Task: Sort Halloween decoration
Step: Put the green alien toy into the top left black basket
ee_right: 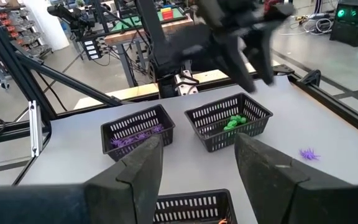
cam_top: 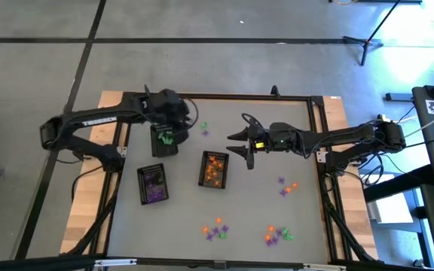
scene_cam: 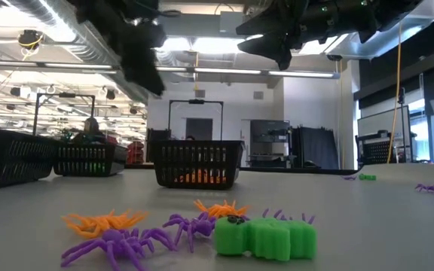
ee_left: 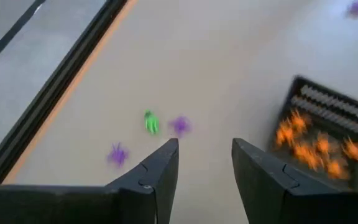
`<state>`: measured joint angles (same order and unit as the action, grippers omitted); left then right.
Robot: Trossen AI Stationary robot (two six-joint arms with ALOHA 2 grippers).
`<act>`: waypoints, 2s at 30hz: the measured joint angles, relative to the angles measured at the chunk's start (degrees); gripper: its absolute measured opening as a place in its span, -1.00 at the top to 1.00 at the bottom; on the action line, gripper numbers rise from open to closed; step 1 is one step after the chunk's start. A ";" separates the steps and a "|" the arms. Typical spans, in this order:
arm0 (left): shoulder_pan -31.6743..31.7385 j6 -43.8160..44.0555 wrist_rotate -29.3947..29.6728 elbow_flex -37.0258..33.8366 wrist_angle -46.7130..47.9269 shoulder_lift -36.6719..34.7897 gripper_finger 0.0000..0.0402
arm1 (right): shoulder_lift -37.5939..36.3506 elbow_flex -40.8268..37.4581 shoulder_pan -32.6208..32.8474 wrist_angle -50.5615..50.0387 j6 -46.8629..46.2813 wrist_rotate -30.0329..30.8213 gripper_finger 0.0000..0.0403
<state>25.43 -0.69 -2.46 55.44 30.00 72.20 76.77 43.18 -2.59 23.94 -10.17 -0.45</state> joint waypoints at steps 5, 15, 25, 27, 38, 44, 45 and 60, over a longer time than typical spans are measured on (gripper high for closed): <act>2.08 -0.90 -0.07 0.00 -6.84 8.97 0.30 | 0.00 0.00 0.00 0.09 0.00 0.00 0.02; 6.25 2.39 0.34 0.00 -15.10 24.91 0.30 | 0.00 0.00 0.00 0.05 0.00 0.00 0.02; 6.29 5.74 0.07 0.00 -22.71 31.66 0.30 | 0.00 0.00 -0.02 -0.06 0.13 0.02 0.02; 6.29 7.05 0.29 0.02 -23.22 32.73 0.30 | 0.00 0.00 -0.02 -0.07 0.13 0.02 0.02; 5.11 6.93 3.91 0.32 -24.41 35.87 0.45 | 0.02 0.00 -0.04 -0.08 0.15 1.50 0.02; 3.84 4.82 4.74 0.96 -24.87 35.76 0.90 | 0.02 0.00 -0.02 -0.13 0.15 1.44 0.02; 3.70 4.42 4.87 1.42 -24.41 35.79 0.94 | 0.02 0.00 -0.02 -0.15 0.15 1.44 0.02; 0.49 -1.09 14.67 11.77 10.27 15.84 1.00 | 0.07 0.00 0.00 -1.91 -0.09 1.31 0.02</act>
<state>25.92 -1.79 12.21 67.21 40.26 88.04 76.84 43.18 -2.59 22.03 -10.26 0.86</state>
